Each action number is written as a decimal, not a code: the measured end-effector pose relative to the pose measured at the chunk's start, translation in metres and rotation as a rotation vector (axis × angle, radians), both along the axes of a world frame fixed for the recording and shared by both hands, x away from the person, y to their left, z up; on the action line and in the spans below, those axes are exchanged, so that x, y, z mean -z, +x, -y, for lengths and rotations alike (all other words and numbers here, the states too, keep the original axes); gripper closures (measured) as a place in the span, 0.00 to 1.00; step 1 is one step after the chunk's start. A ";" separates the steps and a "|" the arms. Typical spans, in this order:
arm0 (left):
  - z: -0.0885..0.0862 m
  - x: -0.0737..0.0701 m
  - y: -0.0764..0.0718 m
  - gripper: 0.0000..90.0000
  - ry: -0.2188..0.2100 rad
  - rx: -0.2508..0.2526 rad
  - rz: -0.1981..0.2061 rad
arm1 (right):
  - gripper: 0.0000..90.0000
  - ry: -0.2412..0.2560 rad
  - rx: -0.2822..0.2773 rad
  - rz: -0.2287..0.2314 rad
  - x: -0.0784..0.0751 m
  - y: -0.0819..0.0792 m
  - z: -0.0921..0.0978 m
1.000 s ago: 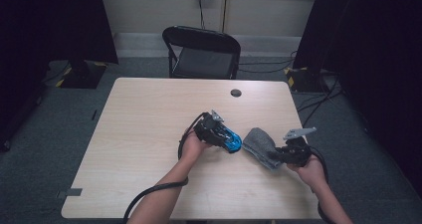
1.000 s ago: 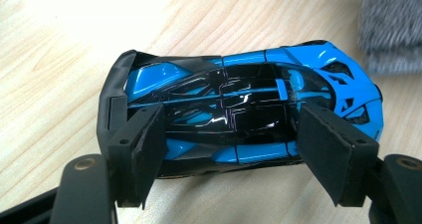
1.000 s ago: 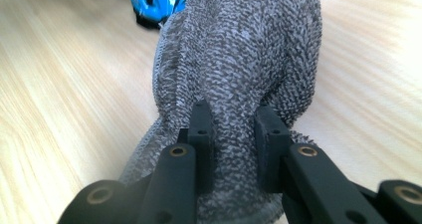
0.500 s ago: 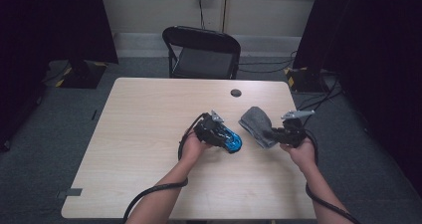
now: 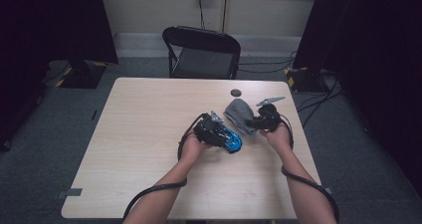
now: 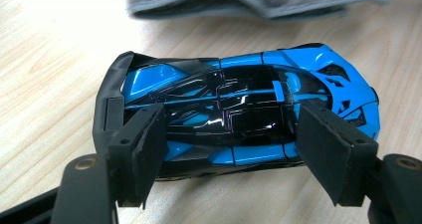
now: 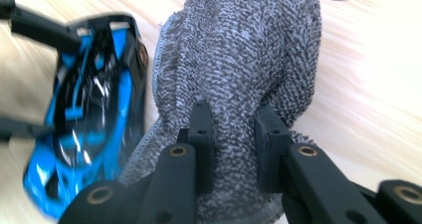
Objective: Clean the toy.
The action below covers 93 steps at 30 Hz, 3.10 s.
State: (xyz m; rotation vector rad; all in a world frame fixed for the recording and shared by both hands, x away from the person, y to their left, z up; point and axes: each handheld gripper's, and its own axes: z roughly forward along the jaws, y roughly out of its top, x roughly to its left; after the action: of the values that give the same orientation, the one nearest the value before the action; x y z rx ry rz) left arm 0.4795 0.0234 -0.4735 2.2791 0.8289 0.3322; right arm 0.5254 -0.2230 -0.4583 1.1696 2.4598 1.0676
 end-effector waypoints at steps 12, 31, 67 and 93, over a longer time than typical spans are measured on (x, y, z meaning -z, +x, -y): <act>-0.002 0.001 -0.001 0.31 -0.007 0.002 0.007 | 0.82 -0.132 -0.125 0.004 0.022 0.015 -0.048; -0.001 0.001 0.000 0.31 -0.004 0.002 0.003 | 0.82 -0.073 -0.162 0.015 0.025 -0.007 -0.019; 0.002 -0.002 0.000 0.32 0.023 -0.006 -0.013 | 0.81 -0.063 -0.151 0.010 0.025 -0.071 0.034; 0.008 -0.004 0.001 0.27 0.015 -0.035 -0.051 | 0.81 0.000 -0.115 0.005 0.010 -0.114 0.070</act>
State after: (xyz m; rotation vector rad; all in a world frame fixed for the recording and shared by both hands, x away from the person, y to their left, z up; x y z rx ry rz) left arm 0.4804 0.0152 -0.4695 2.2973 0.8953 0.2981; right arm 0.4109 -0.2930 -0.4687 1.0356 2.5503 1.0988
